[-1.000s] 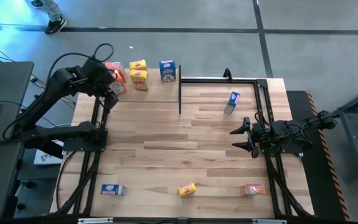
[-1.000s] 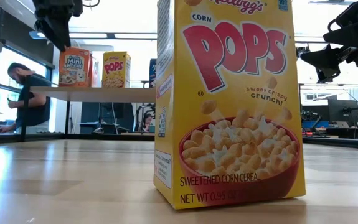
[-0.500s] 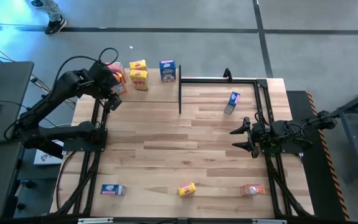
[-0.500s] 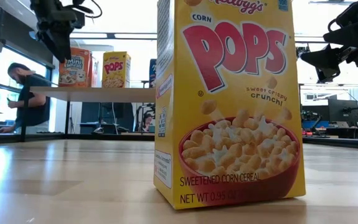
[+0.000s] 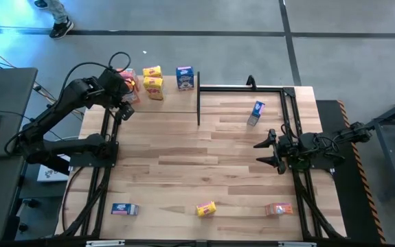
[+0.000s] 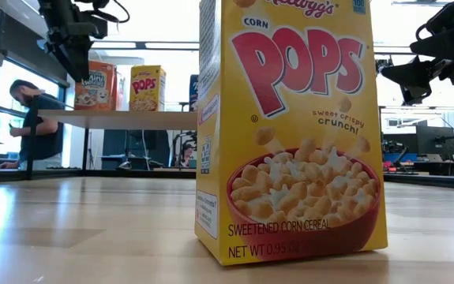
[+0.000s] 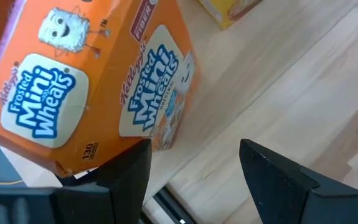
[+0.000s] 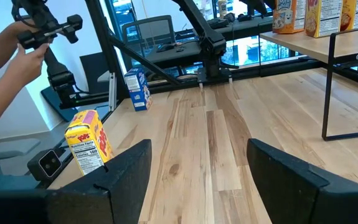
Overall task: Stack cereal on shelf
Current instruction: Put the top orange cereal box on the shelf aligned with the other orange cereal box
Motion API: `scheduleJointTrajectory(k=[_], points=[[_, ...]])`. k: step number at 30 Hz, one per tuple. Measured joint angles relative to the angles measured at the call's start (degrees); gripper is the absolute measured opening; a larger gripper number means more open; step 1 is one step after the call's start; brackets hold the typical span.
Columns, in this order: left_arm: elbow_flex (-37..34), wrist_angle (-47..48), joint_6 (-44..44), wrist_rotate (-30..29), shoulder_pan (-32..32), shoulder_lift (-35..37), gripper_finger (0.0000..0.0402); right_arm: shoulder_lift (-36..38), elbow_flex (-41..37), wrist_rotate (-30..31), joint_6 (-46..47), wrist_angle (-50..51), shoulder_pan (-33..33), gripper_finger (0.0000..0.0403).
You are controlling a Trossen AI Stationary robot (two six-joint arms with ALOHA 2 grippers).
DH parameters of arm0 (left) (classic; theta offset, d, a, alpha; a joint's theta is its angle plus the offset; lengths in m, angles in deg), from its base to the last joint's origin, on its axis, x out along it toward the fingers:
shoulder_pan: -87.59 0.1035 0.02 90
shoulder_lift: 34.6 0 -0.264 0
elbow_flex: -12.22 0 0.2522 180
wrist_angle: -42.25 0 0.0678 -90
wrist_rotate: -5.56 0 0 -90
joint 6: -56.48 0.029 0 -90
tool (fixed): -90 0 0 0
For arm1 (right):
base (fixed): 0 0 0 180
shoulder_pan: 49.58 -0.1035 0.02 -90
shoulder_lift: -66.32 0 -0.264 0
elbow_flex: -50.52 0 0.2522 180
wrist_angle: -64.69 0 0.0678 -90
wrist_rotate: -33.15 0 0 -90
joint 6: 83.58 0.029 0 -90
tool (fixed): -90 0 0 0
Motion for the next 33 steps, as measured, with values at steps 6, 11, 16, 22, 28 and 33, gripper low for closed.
scheduleJointTrajectory(k=[6, 11, 16, 22, 28, 33], points=[[0.0, 0.3, 0.2, -0.4, 0.0, 0.0, 0.0235, 0.0, 0.0, 0.0, 0.0, 0.0, 0.0, 0.0256], [-0.4, 0.7, -1.3, -0.2, 0.0, 0.0, 0.0235, 0.0, 0.0, 0.0, 0.0, 0.0, 0.0, 0.0256], [-3.3, 0.9, -2.1, 0.7, 0.0, 0.0, 0.0235, 0.0, 0.0, 0.0, 0.0, 0.0, 0.0, 0.0256], [-3.5, 0.7, -2.0, 0.2, 0.0, 0.0, 0.0235, 0.0, 0.0, 0.0, 0.0, 0.0, 0.0, 0.0256], [-3.5, 0.5, -0.5, -2.4, 0.0, 0.0, 0.0235, 0.0, 0.0, 0.0, 0.0, 0.0, 0.0, 0.0256], [-3.5, 0.5, -0.3, -4.3, 0.0, 0.0, 0.0235, 0.0, 0.0, 0.0, 0.0, 0.0, 0.0, 0.0256]])
